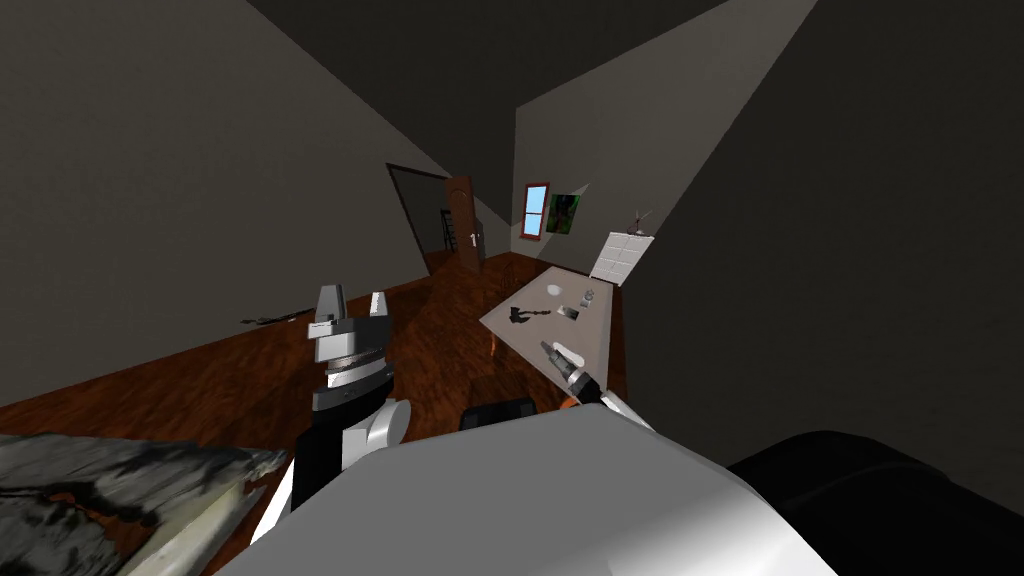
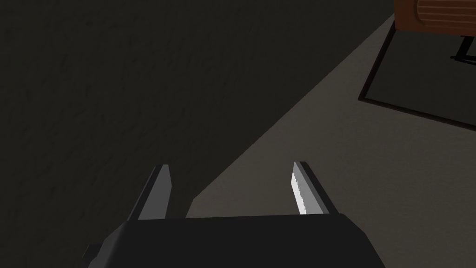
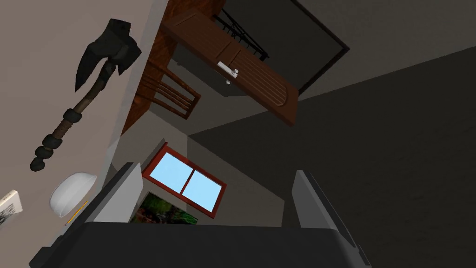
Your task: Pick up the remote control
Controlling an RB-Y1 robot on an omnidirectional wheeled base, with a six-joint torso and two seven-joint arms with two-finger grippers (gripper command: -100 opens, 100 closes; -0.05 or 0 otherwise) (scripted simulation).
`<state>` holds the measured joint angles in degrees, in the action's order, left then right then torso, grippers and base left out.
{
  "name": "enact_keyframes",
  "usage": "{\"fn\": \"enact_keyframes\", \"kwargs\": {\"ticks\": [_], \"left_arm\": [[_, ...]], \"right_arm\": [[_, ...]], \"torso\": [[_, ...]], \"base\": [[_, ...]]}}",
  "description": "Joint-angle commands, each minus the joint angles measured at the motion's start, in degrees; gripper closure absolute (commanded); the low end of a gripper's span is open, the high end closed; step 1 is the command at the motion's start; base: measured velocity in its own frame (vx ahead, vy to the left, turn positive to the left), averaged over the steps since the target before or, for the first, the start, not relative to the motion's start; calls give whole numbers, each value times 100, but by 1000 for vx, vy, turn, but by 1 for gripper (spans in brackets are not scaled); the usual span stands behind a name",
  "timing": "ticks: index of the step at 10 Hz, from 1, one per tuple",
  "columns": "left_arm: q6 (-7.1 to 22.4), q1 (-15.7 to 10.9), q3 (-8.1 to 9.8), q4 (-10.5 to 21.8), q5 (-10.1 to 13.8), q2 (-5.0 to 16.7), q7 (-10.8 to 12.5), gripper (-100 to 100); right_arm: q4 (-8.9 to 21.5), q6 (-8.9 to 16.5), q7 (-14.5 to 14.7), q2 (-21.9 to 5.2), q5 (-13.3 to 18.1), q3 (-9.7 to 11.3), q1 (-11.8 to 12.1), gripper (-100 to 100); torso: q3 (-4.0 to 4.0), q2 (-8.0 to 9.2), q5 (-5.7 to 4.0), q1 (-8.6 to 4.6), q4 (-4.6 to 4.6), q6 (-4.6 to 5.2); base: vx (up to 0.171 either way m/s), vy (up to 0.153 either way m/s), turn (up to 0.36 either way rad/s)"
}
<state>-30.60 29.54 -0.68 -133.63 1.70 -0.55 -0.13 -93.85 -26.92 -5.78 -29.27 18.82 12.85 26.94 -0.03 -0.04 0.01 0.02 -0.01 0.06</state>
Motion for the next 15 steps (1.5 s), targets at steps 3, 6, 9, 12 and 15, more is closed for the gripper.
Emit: {"fn": "enact_keyframes", "kwargs": {"ticks": [3,6,9,12,15], "left_arm": [[0,0,0,0,0,0,0,0],[0,0,0,0,0,0,0,0],[0,1,1,0,0,0,0,0],[0,0,1,0,0,0,0,0],[0,0,0,0,0,0,0,0]], "right_arm": [[708,-15,-65,-463,388,279,36,-100],[1367,35,-137,-859,760,561,19,-100],[1494,35,-137,-859,760,561,19,-100],[2069,85,-210,-1218,1129,843,-7,-100],[2475,111,-246,-1382,1309,982,-22,-100]], "torso": [[0,0,0,1,0,-1],[-2,-3,1,-4,-1,2],[1,2,0,-2,1,3],[0,0,0,-3,0,3],[-1,-3,1,-5,0,-2]], "base": [[15,12,250],[26,4,247],[7,-2,44],[18,-2,244],[22,-11,190]]}}
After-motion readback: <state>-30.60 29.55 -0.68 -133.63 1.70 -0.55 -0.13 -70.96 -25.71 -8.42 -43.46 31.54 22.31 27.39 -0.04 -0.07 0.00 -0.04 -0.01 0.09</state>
